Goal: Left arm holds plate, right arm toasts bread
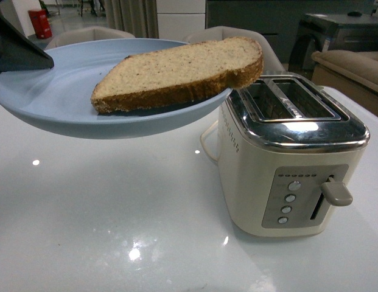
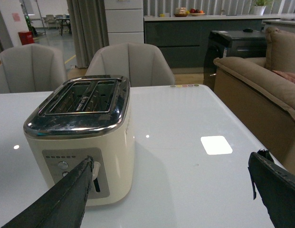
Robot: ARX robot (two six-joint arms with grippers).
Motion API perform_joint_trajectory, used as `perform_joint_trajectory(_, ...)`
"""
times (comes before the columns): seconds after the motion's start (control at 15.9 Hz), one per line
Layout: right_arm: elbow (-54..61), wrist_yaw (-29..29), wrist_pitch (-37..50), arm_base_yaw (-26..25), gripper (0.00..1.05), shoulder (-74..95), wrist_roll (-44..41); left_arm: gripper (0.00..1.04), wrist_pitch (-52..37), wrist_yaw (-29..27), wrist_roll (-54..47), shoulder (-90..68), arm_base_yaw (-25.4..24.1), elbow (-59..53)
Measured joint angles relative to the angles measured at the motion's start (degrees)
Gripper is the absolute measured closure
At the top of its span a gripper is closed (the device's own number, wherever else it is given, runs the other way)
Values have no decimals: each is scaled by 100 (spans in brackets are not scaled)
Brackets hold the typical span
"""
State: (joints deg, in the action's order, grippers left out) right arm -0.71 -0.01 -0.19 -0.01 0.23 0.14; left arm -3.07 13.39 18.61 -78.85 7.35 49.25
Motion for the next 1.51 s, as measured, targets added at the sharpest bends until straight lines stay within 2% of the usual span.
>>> perform_joint_trajectory(1.26, 0, 0, 0, 0, 6, 0, 0, 102, -2, 15, 2, 0, 0, 0)
perform_joint_trajectory(1.38, -479, 109, -1178, -42, 6, 804, 92, 102, -2, 13, 2, 0, 0, 0)
perform_joint_trajectory(1.51, -868, 9, -841, -195, 6, 1663, 92, 102, -7, 20, 2, 0, 4, 0)
